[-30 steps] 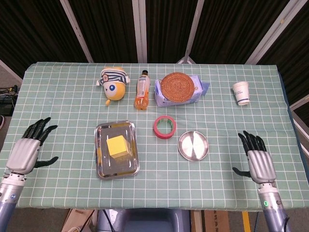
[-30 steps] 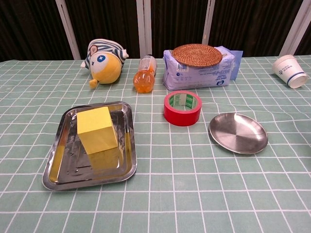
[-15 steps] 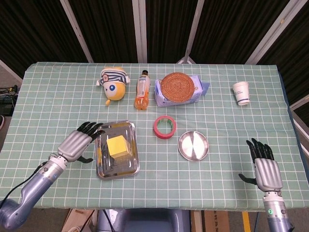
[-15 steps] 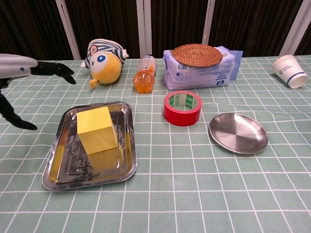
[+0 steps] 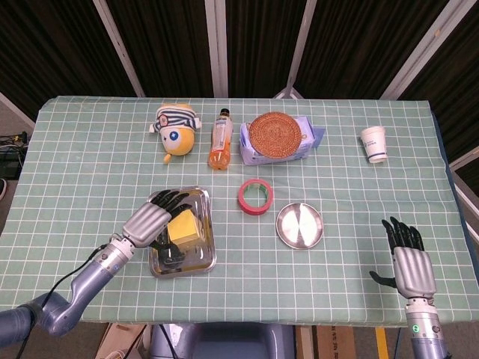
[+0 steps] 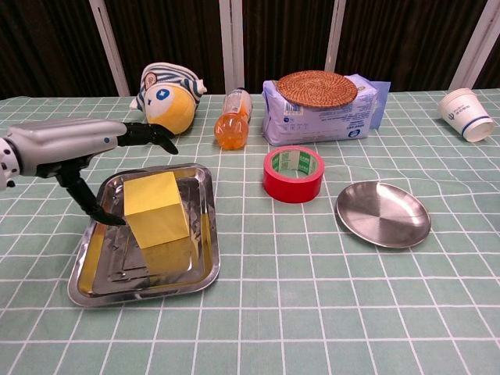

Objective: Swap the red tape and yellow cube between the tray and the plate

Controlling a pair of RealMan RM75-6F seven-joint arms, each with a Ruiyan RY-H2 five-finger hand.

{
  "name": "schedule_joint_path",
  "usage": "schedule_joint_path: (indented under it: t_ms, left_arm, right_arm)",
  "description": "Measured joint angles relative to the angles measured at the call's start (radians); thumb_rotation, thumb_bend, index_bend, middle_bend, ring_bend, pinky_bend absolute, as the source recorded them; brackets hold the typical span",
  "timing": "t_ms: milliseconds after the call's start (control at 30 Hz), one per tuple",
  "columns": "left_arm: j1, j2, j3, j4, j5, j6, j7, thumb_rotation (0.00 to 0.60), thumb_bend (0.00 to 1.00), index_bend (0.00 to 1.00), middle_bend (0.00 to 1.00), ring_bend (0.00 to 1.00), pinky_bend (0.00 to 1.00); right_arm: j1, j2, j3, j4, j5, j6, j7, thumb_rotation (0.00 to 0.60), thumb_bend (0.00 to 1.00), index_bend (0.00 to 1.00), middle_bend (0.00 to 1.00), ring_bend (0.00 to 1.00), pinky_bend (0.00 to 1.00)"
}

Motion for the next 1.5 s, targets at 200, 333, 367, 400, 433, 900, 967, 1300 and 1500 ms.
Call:
schedule_joint_path:
  t_ms: [200, 333, 367, 400, 433, 900, 967, 1300, 1500]
  left_arm:
    - [-0.015, -0.058, 0.024, 0.061, 0.020, 0.010, -0.007, 0.600, 0.00, 0.17, 0.00, 0.00, 0.08]
    - [-0.018, -0.078, 0.033, 0.086, 0.022, 0.015, -0.009, 0.600, 0.00, 0.18, 0.00, 0.00, 0.13]
    - [-0.020, -0.085, 0.035, 0.097, 0.021, 0.015, -0.010, 0.600, 0.01, 0.18, 0.00, 0.00, 0.14]
    - [-0.021, -0.090, 0.038, 0.103, 0.019, 0.014, -0.011, 0.600, 0.03, 0.18, 0.00, 0.00, 0.16]
    - [-0.022, -0.094, 0.041, 0.108, 0.017, 0.013, -0.011, 0.600, 0.05, 0.18, 0.00, 0.00, 0.17]
    - [-0.032, -0.119, 0.052, 0.141, 0.004, 0.019, 0.003, 0.600, 0.29, 0.23, 0.19, 0.20, 0.39]
    - [-0.032, -0.130, 0.052, 0.151, 0.009, 0.031, 0.004, 0.600, 0.33, 0.27, 0.23, 0.22, 0.40]
    - [-0.029, -0.132, 0.049, 0.157, 0.022, 0.073, -0.017, 0.600, 0.42, 0.37, 0.31, 0.26, 0.42]
    - [-0.023, -0.108, 0.046, 0.119, 0.041, 0.104, -0.064, 0.600, 0.42, 0.37, 0.31, 0.27, 0.42]
  right_arm:
    - [-0.013, 0.007, 0.015, -0.007, -0.004, -0.012, 0.011, 0.600, 0.01, 0.00, 0.00, 0.00, 0.00]
    - [-0.021, 0.005, 0.023, -0.009, -0.007, -0.016, 0.010, 0.600, 0.01, 0.00, 0.00, 0.00, 0.00]
    - [-0.022, 0.005, 0.024, -0.010, -0.009, -0.017, 0.008, 0.600, 0.01, 0.00, 0.00, 0.00, 0.00]
    - [-0.023, 0.004, 0.026, -0.010, -0.010, -0.018, 0.006, 0.600, 0.01, 0.00, 0.00, 0.00, 0.00]
    - [-0.025, 0.002, 0.029, -0.010, -0.010, -0.020, 0.004, 0.600, 0.01, 0.00, 0.00, 0.00, 0.00]
    - [-0.042, 0.000, 0.054, -0.012, -0.008, -0.032, 0.016, 0.600, 0.01, 0.00, 0.00, 0.00, 0.00]
    - [-0.043, 0.000, 0.056, -0.011, -0.007, -0.036, 0.018, 0.600, 0.01, 0.00, 0.00, 0.00, 0.00]
    - [-0.053, 0.008, 0.067, -0.012, -0.013, -0.045, 0.042, 0.600, 0.02, 0.00, 0.00, 0.00, 0.00]
    - [-0.057, 0.008, 0.075, -0.012, -0.011, -0.047, 0.044, 0.600, 0.01, 0.00, 0.00, 0.00, 0.00]
